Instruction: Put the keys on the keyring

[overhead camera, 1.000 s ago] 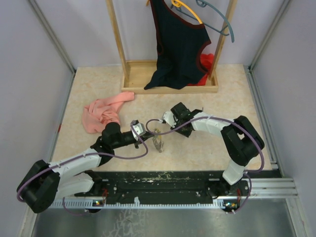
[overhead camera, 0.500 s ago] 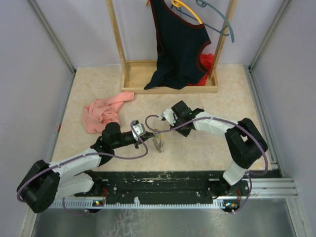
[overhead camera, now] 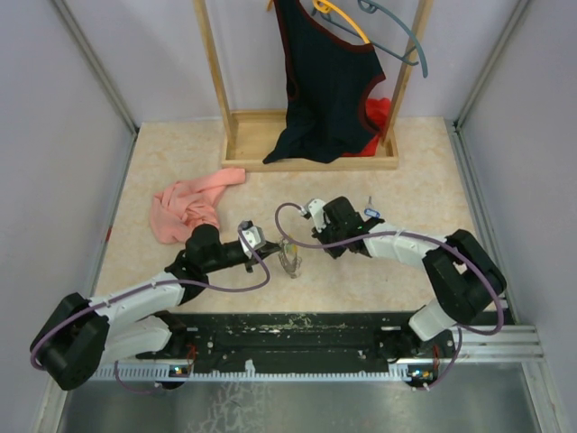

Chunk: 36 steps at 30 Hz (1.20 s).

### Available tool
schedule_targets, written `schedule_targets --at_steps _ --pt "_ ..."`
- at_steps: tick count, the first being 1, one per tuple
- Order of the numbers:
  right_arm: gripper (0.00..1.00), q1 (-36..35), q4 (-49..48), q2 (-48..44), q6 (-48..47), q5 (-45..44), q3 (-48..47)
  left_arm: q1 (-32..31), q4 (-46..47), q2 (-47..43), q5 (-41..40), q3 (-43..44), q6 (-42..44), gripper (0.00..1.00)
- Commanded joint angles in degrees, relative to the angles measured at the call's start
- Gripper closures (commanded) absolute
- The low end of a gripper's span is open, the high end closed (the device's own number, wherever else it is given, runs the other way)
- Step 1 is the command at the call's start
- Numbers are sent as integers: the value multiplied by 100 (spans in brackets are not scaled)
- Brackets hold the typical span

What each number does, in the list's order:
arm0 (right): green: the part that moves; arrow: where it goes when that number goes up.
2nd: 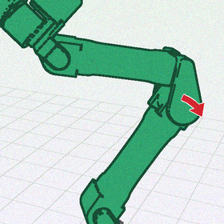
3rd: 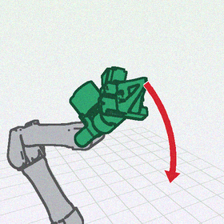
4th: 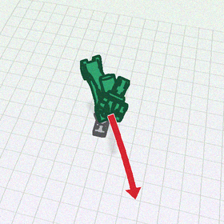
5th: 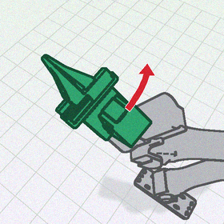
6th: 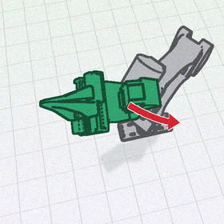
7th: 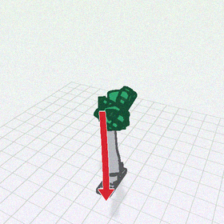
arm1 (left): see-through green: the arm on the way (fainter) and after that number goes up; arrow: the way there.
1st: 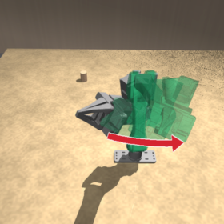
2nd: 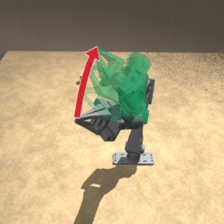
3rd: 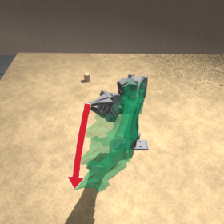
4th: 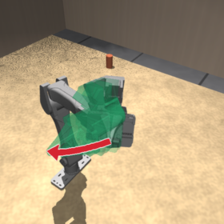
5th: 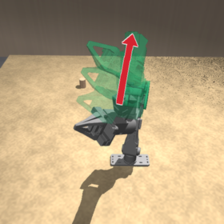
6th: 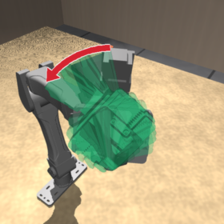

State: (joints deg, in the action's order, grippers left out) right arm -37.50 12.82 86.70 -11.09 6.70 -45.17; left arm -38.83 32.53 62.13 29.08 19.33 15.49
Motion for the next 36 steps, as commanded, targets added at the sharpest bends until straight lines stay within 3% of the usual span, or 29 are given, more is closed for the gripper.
schedule_targets --at_steps 1,13,18,26,36 --pt "96 -143 -666 88 614 -601 -17 33 161 -87 -7 -51 33 99" --pt "77 -368 607 273 1506 -1415 -718 42 166 -95 -95 -64 51 99" --pt "69 -545 946 374 1134 -1255 -1096 42 170 -130 -99 -70 43 99" --pt "65 -530 1574 743 464 -1256 -1554 42 148 -153 -79 -74 51 99" --pt "64 34 1754 1058 -231 -66 -1807 42 131 -97 -26 -52 54 99"
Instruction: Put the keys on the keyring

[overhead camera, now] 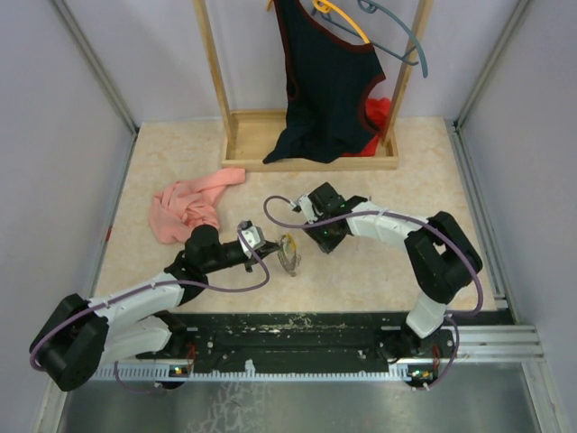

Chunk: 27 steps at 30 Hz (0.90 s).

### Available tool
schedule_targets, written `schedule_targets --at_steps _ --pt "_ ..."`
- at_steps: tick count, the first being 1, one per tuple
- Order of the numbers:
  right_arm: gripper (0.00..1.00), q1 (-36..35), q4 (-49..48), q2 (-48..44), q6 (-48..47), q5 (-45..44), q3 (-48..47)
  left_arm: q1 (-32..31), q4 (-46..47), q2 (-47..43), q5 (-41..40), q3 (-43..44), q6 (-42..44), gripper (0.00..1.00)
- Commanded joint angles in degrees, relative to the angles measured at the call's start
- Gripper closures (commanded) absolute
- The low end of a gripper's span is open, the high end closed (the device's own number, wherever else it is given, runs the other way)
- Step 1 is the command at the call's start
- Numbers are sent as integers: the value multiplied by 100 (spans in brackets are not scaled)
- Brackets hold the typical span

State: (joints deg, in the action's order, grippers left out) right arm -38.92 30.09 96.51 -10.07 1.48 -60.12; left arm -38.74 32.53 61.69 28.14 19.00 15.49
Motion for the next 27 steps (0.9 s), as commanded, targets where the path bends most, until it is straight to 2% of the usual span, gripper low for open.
schedule_targets --at_steps 1,8,13,27 --pt "64 218 28 105 -372 475 -339 33 131 -52 69 -20 48 99" --pt "64 323 182 379 -598 644 -576 33 127 -45 80 -16 60 99" --pt "68 350 333 547 -624 721 -661 41 122 -10 111 -3 69 99" --pt "93 350 682 503 -580 836 -791 42 122 35 131 21 60 99"
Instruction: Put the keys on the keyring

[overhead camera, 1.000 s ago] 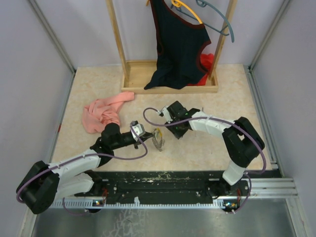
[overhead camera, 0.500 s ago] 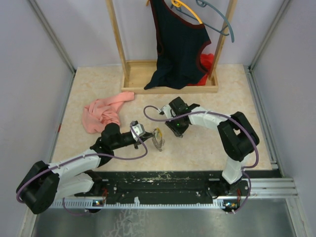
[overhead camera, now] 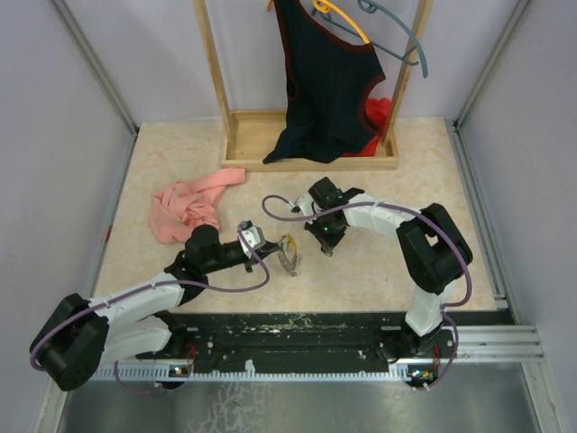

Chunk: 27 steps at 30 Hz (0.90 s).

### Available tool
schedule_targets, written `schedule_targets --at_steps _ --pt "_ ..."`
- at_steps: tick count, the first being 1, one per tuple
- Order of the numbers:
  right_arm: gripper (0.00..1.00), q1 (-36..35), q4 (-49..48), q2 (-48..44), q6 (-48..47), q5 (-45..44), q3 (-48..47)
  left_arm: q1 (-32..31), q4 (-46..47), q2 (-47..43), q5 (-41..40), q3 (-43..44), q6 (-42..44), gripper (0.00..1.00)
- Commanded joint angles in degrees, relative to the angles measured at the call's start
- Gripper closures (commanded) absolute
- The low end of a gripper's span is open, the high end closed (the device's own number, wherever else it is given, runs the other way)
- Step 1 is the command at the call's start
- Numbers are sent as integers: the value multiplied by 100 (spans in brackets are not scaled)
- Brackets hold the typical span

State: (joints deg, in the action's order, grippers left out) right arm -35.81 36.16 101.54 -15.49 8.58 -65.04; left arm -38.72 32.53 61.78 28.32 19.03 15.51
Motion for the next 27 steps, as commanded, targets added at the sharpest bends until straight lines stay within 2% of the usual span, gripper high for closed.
schedule_targets --at_steps 1,8,13,19,27 --pt "94 39 75 10 -35 132 -299 40 122 27 118 12 58 99" --pt "100 39 110 68 -27 214 -308 40 104 29 113 22 60 99" --pt "100 38 -277 -403 104 159 -54 40 119 14 86 17 49 99" --pt "100 39 -1628 -1428 306 82 787 40 158 -14 91 3 23 99" --pt "100 39 -3623 -2510 327 837 2031 40 289 39 234 29 68 99"
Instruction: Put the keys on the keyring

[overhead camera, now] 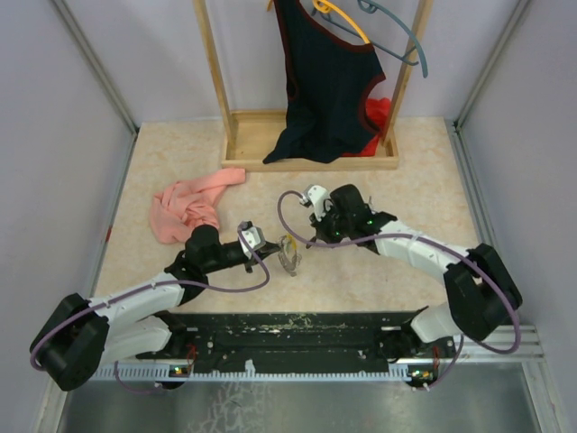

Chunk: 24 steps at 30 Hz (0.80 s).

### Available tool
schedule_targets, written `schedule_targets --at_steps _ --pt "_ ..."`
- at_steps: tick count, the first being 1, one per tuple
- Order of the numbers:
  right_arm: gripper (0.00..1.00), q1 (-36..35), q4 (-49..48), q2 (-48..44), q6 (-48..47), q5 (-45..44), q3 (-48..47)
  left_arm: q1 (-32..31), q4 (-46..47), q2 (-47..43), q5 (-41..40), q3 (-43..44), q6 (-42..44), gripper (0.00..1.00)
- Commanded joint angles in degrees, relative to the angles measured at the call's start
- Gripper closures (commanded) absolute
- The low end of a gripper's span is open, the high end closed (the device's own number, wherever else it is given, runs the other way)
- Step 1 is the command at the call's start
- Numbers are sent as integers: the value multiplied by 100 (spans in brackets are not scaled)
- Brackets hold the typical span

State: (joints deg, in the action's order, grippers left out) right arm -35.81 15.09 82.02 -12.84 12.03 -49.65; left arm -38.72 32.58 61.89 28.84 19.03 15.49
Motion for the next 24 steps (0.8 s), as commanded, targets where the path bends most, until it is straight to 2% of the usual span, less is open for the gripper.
schedule_targets --at_steps 1,11,16,24 --pt "100 39 -1834 -695 68 541 653 40 311 40 205 31 85 99" --pt "100 39 -4820 -1448 699 1044 1980 40 415 101 344 50 112 99" --pt "100 39 -5924 -1689 959 1307 2502 40 429 139 346 79 147 99" --pt "100 35 -7552 -1750 746 2039 3280 40 540 277 458 167 203 99"
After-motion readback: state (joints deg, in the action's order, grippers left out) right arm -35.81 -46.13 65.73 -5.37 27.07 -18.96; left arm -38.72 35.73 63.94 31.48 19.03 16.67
